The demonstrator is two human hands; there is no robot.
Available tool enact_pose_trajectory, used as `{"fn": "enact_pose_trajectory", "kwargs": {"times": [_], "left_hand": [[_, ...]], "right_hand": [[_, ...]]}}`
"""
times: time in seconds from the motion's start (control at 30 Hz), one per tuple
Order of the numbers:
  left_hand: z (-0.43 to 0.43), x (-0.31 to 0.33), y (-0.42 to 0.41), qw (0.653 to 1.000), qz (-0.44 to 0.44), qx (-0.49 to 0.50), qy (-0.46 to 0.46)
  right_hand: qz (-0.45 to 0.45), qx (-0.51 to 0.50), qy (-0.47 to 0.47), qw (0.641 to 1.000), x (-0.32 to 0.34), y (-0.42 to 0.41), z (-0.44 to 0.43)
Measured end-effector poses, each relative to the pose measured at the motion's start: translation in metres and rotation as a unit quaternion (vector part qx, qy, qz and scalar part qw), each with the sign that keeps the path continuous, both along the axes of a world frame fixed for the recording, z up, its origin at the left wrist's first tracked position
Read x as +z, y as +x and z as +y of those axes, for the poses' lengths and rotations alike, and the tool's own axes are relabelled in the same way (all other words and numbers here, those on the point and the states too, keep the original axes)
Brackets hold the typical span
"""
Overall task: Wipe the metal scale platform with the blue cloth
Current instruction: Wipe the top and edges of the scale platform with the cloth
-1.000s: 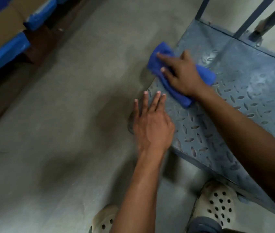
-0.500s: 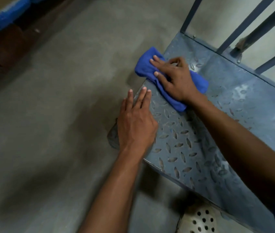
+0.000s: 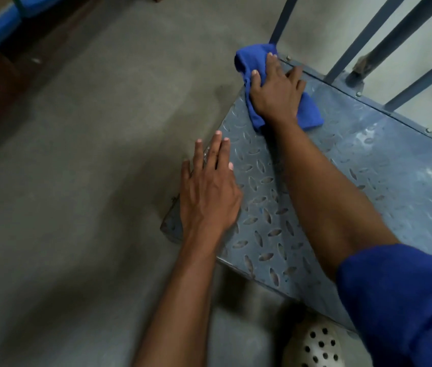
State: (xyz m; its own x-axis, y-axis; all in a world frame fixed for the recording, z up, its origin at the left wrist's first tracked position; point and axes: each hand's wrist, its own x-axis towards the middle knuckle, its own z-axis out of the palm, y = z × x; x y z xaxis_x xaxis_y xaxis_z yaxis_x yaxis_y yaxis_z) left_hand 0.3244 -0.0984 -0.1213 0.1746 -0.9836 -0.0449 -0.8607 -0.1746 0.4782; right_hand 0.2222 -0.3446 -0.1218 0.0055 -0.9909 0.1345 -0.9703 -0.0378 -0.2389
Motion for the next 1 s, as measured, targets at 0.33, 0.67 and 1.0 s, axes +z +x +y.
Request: {"fn": "enact_pose_trajectory", "kwargs": {"times": [0.33,0.67,1.0], "left_hand": [[-0.001,0.000,0.002,0.997,-0.054,-0.038,-0.041],[0.015,-0.002,0.047,0.928,-0.124,-0.326,-0.129],[0.071,0.010,-0.024,0.955,-0.114,-0.258,-0.095]], "right_hand": [[-0.005,-0.164,-0.027,0.986,-0.005,-0.003,0.227],[-0.042,-0.150,-0.041,0.987,-0.005,0.039,0.345],[0.016,-0.237,-0.169,0.957,-0.031,-0.085,0.388]]}}
